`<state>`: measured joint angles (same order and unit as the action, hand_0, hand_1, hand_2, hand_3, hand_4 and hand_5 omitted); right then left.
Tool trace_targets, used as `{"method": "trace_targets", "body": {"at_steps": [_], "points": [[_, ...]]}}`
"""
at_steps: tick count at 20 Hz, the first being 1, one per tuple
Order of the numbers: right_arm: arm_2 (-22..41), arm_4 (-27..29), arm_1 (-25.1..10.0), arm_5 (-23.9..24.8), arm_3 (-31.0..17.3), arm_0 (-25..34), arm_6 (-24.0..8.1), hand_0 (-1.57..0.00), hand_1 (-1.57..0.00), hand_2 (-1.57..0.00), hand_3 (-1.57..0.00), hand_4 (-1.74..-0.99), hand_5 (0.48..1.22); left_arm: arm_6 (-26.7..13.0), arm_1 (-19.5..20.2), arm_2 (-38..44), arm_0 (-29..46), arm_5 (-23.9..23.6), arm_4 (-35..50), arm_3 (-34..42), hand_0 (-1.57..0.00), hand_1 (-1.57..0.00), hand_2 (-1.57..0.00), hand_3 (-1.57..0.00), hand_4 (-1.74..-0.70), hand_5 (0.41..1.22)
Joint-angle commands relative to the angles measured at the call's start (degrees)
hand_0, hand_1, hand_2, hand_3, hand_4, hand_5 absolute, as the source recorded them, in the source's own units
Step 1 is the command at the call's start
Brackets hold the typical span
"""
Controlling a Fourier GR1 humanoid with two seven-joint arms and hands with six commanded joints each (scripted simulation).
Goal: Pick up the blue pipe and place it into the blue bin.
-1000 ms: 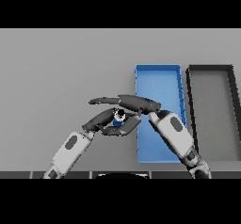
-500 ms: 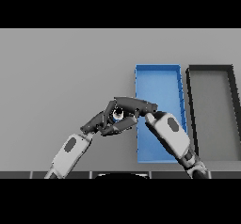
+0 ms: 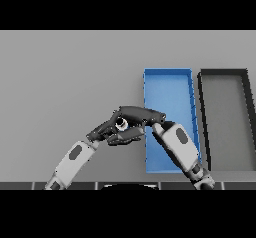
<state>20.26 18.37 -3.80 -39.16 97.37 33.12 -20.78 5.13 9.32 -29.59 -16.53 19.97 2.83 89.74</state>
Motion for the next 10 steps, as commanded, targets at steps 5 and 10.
{"method": "trace_targets", "body": {"at_steps": [5,10], "points": [[-1.1,-0.2,2.2,-0.1,1.4,-1.2,-0.7,-1.56,-1.56,-1.56,-1.56,-1.483,1.212,-0.2,0.8,1.0,-0.4,3.6,-2.9,0.2,-0.32,-0.26,-0.27,-0.11,-0.99,1.042],[-2.6,0.6,2.5,-0.2,1.9,-1.7,1.1,-1.57,-1.57,-1.57,-1.57,-1.485,1.218,-2.3,0.5,1.4,-0.7,1.4,-5.1,-1.3,-0.1,-0.09,-0.09,-0.03,-0.84,0.754]]}}
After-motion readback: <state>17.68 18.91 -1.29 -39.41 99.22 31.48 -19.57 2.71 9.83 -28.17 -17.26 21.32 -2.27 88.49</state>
